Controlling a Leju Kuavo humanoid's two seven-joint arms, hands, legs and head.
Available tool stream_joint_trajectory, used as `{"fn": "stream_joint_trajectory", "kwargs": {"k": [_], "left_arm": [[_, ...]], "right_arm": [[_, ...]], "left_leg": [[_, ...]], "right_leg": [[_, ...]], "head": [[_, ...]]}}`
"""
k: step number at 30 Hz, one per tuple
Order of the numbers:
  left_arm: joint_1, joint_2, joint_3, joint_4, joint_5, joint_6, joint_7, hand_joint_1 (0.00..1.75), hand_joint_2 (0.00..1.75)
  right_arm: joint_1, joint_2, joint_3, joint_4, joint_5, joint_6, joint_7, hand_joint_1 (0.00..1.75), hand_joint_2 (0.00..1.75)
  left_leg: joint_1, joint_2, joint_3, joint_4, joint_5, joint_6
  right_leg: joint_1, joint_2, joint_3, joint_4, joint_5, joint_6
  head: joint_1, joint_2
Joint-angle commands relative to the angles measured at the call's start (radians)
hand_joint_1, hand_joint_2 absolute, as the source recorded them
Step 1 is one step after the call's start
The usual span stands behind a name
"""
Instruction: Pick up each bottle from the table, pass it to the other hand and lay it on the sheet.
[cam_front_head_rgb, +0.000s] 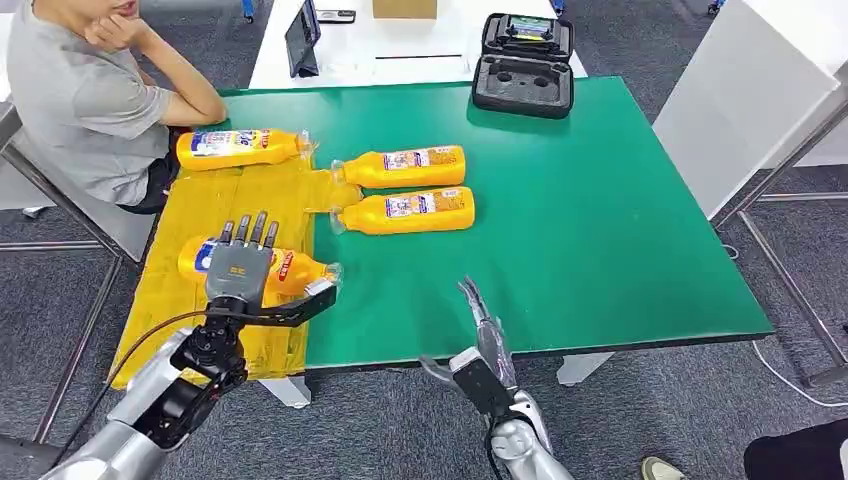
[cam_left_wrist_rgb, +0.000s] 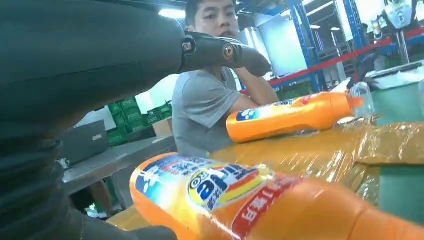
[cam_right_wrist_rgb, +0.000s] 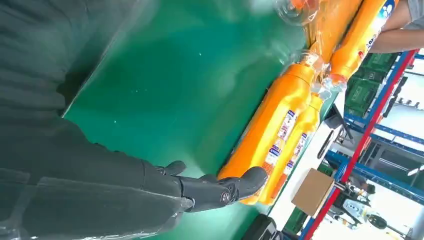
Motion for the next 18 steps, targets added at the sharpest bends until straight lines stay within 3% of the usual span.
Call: {"fn": "stream_joint_trajectory", "kwargs": {"k": [1,9,12,15,18], "left_arm": [[0.011,0.016,0.031,-0.125,-0.004,0.018,0.016,0.00,1.75],[0.044,-0.002,0.069,-0.165,-0.004,0.044,-0.016,0.00,1.75],[0.090,-0.093,0.203,-0.179,0.110,0.090,-0.251,0.00,1.75],[0.120,-0.127,0.232,-0.197,0.286,0.104,-0.403,0.00,1.75],[0.159,-0.135,0.248,-0.214,0.412,0.133,-0.474,0.00,1.75]], "right_arm": [[-0.009,-0.008,-0.030,0.026,0.012,-0.009,0.001,0.00,1.75],[-0.009,0.000,-0.045,0.028,0.027,0.003,0.001,0.00,1.75],[0.005,0.006,-0.066,0.009,0.043,0.012,0.001,0.00,1.75],[0.018,0.005,-0.066,-0.021,0.049,0.020,0.001,0.00,1.75],[0.024,0.003,-0.058,-0.035,0.045,0.025,0.001,0.00,1.75]], "left_leg": [[0.000,0.000,0.005,-0.001,-0.002,0.000],[0.000,0.001,0.004,-0.001,-0.001,0.000],[0.000,0.000,0.002,-0.001,0.000,0.000],[-0.001,0.000,0.003,-0.001,-0.001,0.000],[-0.001,-0.001,0.006,-0.001,-0.003,0.000]], "right_leg": [[0.000,-0.001,0.005,-0.001,-0.002,0.000],[0.000,0.000,0.004,-0.001,-0.001,0.000],[0.000,-0.001,0.002,-0.001,-0.001,0.000],[0.000,-0.001,0.003,-0.001,-0.001,0.000],[0.000,-0.002,0.007,-0.002,-0.002,0.001]], "head": [[0.000,0.000],[0.000,0.000],[0.000,0.000],[-0.001,0.000],[0.000,0.000]]}}
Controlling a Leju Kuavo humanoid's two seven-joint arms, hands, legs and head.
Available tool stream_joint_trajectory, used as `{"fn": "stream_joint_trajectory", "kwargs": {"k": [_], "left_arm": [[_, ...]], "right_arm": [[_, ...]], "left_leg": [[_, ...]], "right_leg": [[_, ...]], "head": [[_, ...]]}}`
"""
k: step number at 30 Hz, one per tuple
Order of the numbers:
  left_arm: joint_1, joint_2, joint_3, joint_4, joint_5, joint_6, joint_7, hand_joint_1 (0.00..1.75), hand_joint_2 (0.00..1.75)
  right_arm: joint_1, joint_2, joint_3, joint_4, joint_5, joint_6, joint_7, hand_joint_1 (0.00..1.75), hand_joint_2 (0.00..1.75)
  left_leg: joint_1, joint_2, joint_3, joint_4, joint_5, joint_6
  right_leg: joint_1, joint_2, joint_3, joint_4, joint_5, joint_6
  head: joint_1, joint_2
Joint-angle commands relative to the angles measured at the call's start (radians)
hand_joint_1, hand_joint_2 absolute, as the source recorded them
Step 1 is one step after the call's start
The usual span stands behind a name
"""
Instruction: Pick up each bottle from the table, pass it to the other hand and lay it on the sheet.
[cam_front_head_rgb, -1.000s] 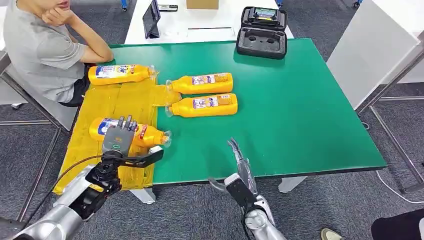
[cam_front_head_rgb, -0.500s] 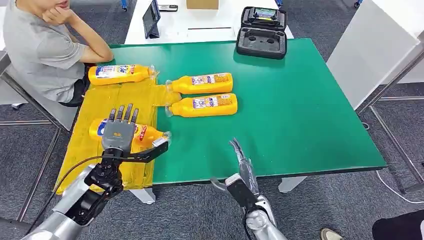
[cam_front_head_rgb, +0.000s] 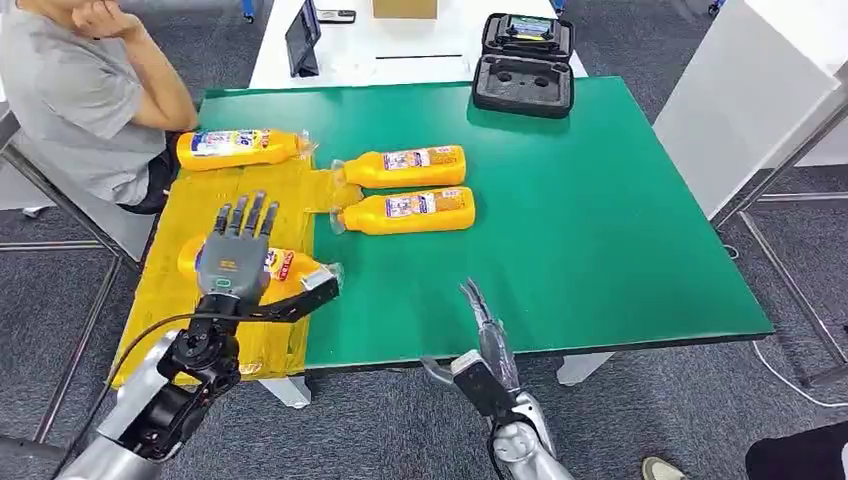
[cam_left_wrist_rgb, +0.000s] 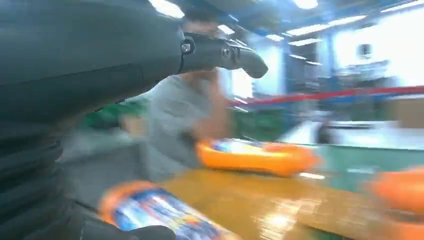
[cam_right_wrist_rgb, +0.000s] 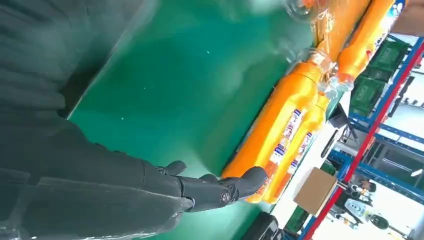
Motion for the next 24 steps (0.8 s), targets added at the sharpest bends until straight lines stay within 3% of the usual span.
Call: {"fn": "stream_joint_trajectory", "kwargs": {"k": [1,5,12,16,24], "left_arm": [[0.085,-0.099,0.139,-0.033,0.288,0.048,-0.229,0.00,1.75],[0.102,-0.103,0.152,-0.039,0.358,0.060,-0.265,0.00,1.75],[0.194,-0.122,0.197,-0.107,0.643,0.098,-0.452,0.00,1.75],[0.197,-0.122,0.196,-0.109,0.643,0.098,-0.452,0.00,1.75],[0.270,-0.141,0.198,-0.187,0.826,0.070,-0.565,0.00,1.75]], "right_arm": [[0.009,0.001,-0.031,-0.033,0.004,0.015,0.001,0.00,1.75],[0.013,-0.002,-0.027,-0.037,-0.003,0.016,0.001,0.00,1.75],[0.063,-0.024,-0.011,-0.109,-0.060,0.031,0.001,0.00,1.75],[0.066,-0.025,-0.010,-0.112,-0.061,0.031,0.001,0.00,1.75],[0.101,-0.029,-0.015,-0.204,-0.161,0.092,0.006,0.00,1.75]], "left_leg": [[-0.001,0.001,0.005,-0.001,-0.002,0.000],[0.000,0.001,0.004,-0.001,-0.001,0.000],[0.000,0.003,0.006,-0.002,-0.003,0.000],[-0.001,0.001,0.006,-0.001,-0.003,0.000],[-0.001,0.002,0.002,-0.001,-0.002,0.000]], "right_leg": [[-0.001,0.000,0.005,-0.001,-0.002,0.000],[0.000,0.000,0.003,-0.001,-0.001,0.000],[0.000,0.000,0.005,-0.002,-0.002,0.000],[0.000,-0.001,0.006,-0.001,-0.002,0.000],[0.000,0.000,0.002,-0.001,-0.001,0.000]], "head": [[0.000,0.000],[0.000,0.000],[0.000,0.000],[0.000,0.000],[0.000,0.000]]}}
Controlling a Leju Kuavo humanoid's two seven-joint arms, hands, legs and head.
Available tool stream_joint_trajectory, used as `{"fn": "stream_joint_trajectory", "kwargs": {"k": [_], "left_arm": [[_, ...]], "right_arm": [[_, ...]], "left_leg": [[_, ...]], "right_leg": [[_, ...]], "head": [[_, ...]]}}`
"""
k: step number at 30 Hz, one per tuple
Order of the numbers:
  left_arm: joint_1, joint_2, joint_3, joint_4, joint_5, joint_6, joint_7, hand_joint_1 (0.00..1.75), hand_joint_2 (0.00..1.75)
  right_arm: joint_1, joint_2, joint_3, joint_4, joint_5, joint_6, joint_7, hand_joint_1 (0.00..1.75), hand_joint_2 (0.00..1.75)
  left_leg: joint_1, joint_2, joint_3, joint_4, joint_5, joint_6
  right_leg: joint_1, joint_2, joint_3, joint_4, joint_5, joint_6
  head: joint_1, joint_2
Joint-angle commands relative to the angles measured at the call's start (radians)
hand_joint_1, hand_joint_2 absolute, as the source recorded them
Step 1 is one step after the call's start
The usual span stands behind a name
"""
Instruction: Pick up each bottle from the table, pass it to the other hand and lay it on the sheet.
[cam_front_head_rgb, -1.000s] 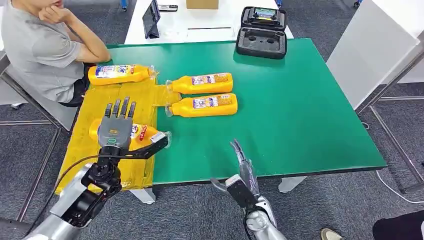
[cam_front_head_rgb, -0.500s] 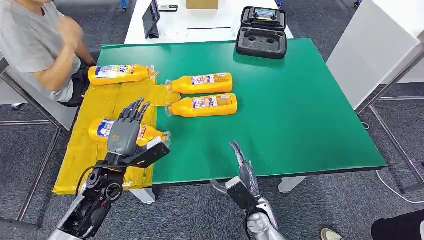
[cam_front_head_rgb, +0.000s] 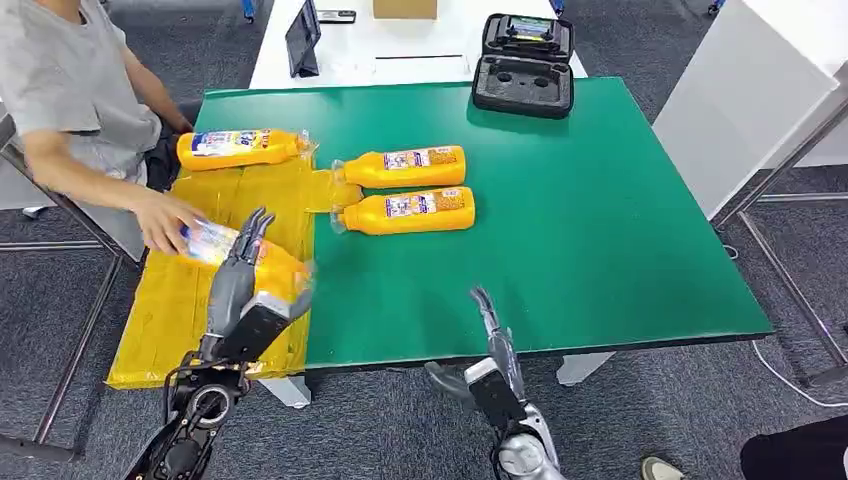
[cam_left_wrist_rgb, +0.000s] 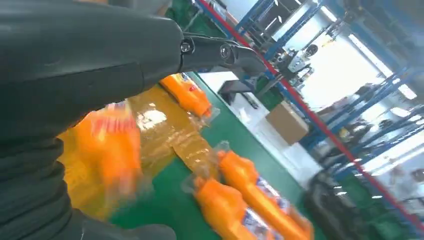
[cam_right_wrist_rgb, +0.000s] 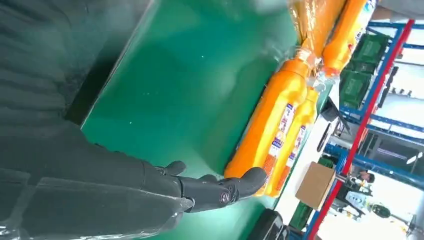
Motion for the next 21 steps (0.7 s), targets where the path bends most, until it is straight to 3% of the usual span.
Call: {"fn": "stream_joint_trajectory", "kwargs": {"k": [1,10,21], "left_arm": [[0.061,-0.030,0.026,-0.051,0.101,-0.029,-0.062,0.00,1.75],[0.130,-0.036,0.028,-0.069,0.166,-0.051,-0.111,0.00,1.75],[0.128,-0.037,0.026,-0.067,0.167,-0.050,-0.113,0.00,1.75]], "right_arm": [[0.026,-0.022,-0.008,-0.086,-0.069,0.057,0.006,0.00,1.75],[0.074,-0.048,-0.003,-0.151,-0.135,0.083,0.010,0.00,1.75],[0.081,-0.048,-0.007,-0.161,-0.142,0.078,0.013,0.00,1.75]], "left_leg": [[-0.001,0.001,0.005,-0.001,-0.002,0.000],[-0.001,0.001,0.004,-0.001,-0.001,0.000],[0.000,0.000,0.002,-0.001,-0.001,0.000]], "right_leg": [[0.000,0.000,0.005,-0.001,-0.002,0.000],[-0.001,0.000,0.004,-0.001,-0.001,0.000],[0.000,-0.001,0.002,-0.001,-0.001,0.000]], "head": [[0.000,0.000],[0.000,0.000],[0.000,0.000]]}}
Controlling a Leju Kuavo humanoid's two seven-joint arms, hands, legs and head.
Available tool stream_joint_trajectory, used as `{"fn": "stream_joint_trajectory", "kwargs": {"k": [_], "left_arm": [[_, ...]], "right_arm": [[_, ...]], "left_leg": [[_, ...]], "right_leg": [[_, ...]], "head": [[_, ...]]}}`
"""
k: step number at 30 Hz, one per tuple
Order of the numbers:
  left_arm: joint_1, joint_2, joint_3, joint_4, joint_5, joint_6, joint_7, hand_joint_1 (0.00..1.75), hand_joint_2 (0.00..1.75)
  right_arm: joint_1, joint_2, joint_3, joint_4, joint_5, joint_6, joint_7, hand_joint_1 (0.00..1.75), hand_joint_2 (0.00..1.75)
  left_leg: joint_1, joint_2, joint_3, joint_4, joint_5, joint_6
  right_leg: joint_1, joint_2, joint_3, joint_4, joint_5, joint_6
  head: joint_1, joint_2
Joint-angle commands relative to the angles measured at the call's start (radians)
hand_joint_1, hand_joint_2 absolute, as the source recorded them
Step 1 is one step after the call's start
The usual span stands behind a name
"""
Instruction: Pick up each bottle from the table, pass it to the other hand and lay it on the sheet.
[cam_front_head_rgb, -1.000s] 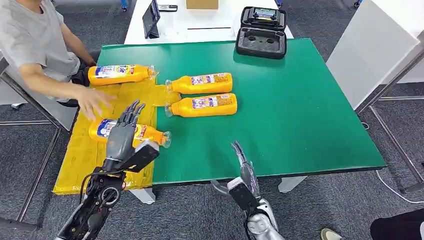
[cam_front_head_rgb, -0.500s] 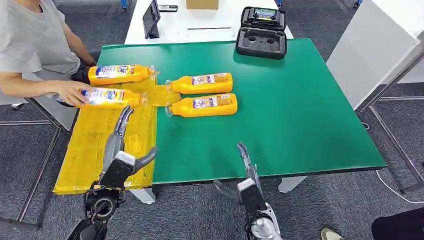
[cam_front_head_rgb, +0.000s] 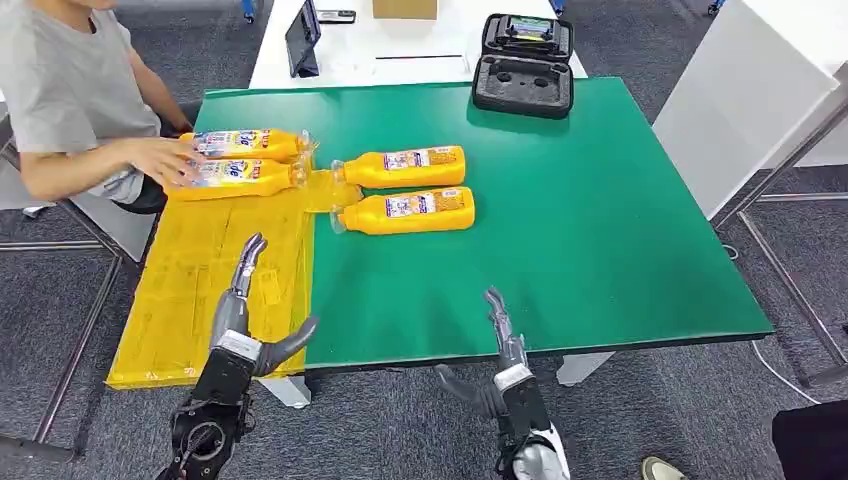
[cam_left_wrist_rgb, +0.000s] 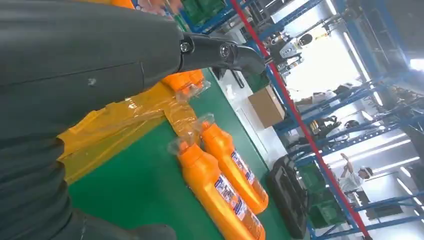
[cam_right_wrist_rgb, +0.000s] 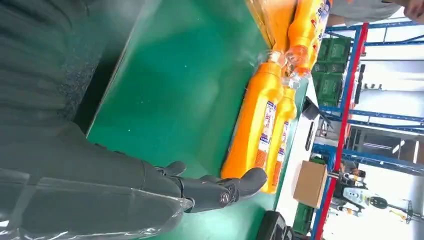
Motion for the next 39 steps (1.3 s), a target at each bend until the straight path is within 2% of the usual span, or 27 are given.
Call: {"fn": "stream_joint_trajectory", "kwargs": {"k": [1,7,8,11,15,16,18,19,20,21,32,39], "left_arm": [[0.000,-0.009,0.010,0.017,0.007,-0.007,-0.001,0.00,1.75],[0.024,-0.012,-0.009,-0.027,0.058,-0.026,-0.031,0.00,1.75],[0.033,-0.006,-0.016,-0.042,0.080,-0.041,-0.037,0.00,1.75],[0.053,-0.002,-0.018,-0.059,0.117,-0.053,-0.046,0.00,1.75],[0.057,-0.004,-0.020,-0.059,0.141,-0.071,-0.038,0.00,1.75],[0.058,-0.003,-0.026,-0.062,0.167,-0.092,-0.038,0.00,1.75],[0.064,-0.003,-0.027,-0.064,0.223,-0.122,-0.037,0.00,1.75],[0.064,-0.002,-0.030,-0.062,0.239,-0.128,-0.039,0.00,1.75],[0.062,0.001,-0.032,-0.058,0.243,-0.128,-0.040,0.00,1.75],[0.057,0.002,-0.032,-0.052,0.242,-0.120,-0.040,0.00,0.00],[0.039,-0.010,-0.051,-0.014,0.126,-0.028,-0.021,0.00,0.00],[0.019,-0.005,-0.066,0.020,0.067,-0.007,0.003,0.00,0.00]], "right_arm": [[0.006,-0.020,-0.010,-0.019,-0.022,-0.001,0.012,0.00,1.75],[0.049,-0.033,0.000,-0.100,-0.037,-0.015,0.006,0.00,1.75],[0.064,-0.033,0.002,-0.132,-0.035,-0.037,-0.001,0.00,0.00],[0.093,-0.041,0.027,-0.207,-0.083,-0.026,0.009,0.00,0.00],[0.096,-0.036,0.052,-0.214,-0.101,-0.025,0.013,0.00,0.00],[0.095,-0.032,0.056,-0.220,-0.102,-0.049,0.008,0.00,1.75],[0.096,-0.021,0.053,-0.236,-0.107,-0.088,0.005,0.00,1.75],[0.095,-0.023,0.061,-0.249,-0.110,-0.093,0.008,0.00,0.00],[0.095,-0.026,0.065,-0.255,-0.109,-0.099,0.007,0.00,0.00],[0.093,-0.030,0.070,-0.257,-0.100,-0.119,0.006,0.00,1.75],[0.078,-0.031,0.056,-0.200,-0.117,-0.137,0.010,0.00,1.75],[0.074,-0.051,0.073,-0.213,-0.058,-0.176,-0.003,0.00,1.75]], "left_leg": [[0.000,0.000,0.005,-0.001,-0.001,0.000],[0.000,-0.001,0.002,-0.001,-0.001,0.000],[0.000,-0.001,0.005,-0.001,-0.002,0.000],[-0.001,0.000,0.004,0.000,-0.002,0.000],[0.000,0.001,0.004,-0.001,-0.002,-0.001],[0.000,0.000,0.002,-0.001,-0.001,0.000],[0.000,0.001,0.002,0.000,-0.001,0.000],[0.000,0.001,0.004,-0.001,-0.002,-0.001],[0.000,0.000,0.002,-0.001,-0.001,0.000],[0.000,0.001,0.004,-0.001,-0.002,0.000],[0.000,0.000,0.006,-0.002,-0.002,0.000],[0.000,-0.001,0.005,-0.002,-0.001,0.000]], "right_leg": [[0.000,-0.001,0.005,-0.001,-0.001,0.000],[0.000,-0.001,0.003,-0.001,-0.001,0.000],[0.000,-0.002,0.006,-0.001,-0.002,0.000],[-0.001,-0.001,0.003,0.000,-0.002,0.000],[0.000,-0.001,0.004,-0.001,-0.002,0.000],[0.000,-0.001,0.002,-0.001,-0.001,0.000],[0.000,-0.001,0.002,0.000,-0.001,0.000],[0.000,0.000,0.003,0.000,-0.002,0.000],[0.000,-0.001,0.002,0.000,-0.001,0.000],[0.000,-0.001,0.003,0.000,-0.002,0.000],[0.000,-0.002,0.006,-0.002,-0.002,0.000],[0.000,-0.002,0.005,-0.002,-0.001,0.000]], "head": [[0.000,0.000],[0.000,0.000],[0.000,0.000],[0.000,0.000],[0.000,0.000],[0.000,0.000],[0.000,0.000],[0.000,0.000],[0.000,0.000],[0.000,0.000],[0.000,0.000],[0.000,0.000]]}}
